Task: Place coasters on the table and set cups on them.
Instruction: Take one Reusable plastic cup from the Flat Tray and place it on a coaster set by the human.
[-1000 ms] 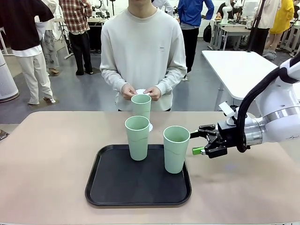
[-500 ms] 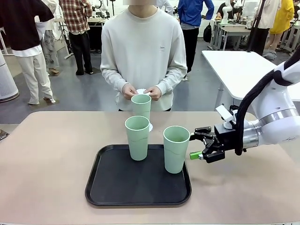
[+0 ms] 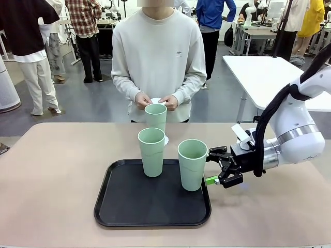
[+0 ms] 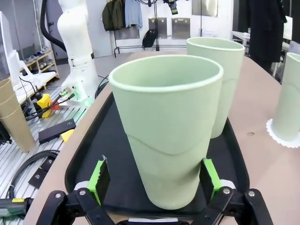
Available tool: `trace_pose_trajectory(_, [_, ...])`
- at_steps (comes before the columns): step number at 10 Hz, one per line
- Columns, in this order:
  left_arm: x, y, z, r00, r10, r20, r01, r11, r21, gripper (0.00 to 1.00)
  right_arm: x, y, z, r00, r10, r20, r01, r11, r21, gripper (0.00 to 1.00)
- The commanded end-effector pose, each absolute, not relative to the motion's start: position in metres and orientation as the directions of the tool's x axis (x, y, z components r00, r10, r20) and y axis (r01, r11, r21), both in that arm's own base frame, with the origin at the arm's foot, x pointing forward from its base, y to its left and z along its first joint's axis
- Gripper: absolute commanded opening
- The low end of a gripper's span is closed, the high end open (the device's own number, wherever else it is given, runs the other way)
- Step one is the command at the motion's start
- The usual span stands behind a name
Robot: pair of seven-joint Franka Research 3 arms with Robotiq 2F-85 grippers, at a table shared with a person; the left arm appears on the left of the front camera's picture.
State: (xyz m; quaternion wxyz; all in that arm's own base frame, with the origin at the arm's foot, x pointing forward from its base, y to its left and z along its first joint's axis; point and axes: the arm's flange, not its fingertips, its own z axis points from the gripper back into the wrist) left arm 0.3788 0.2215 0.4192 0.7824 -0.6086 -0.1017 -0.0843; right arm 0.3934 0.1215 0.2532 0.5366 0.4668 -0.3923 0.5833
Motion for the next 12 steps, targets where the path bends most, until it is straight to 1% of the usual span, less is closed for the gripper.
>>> trace_pose_trajectory(1, [0.377, 0.222, 0.421, 0.964, -0.009, 0.265, 0.259, 0.245, -0.934, 1.00, 0.400, 0.132, 0.242, -0.017, 0.272, 0.962, -0.991, -0.129, 0.019, 1.00])
trace_pose_trajectory(5, [0.377, 0.222, 0.421, 0.964, -0.009, 0.265, 0.259, 0.245, -0.934, 1.00, 0.413, 0.136, 0.236, -0.015, 0.271, 0.963, -0.994, -0.106, 0.014, 1.00])
trace_pose_trajectory(12, [0.377, 0.222, 0.421, 0.964, -0.009, 0.265, 0.259, 0.245, -0.934, 1.00, 0.423, 0.157, 0.241, -0.018, 0.219, 0.976, -0.993, -0.122, 0.009, 1.00])
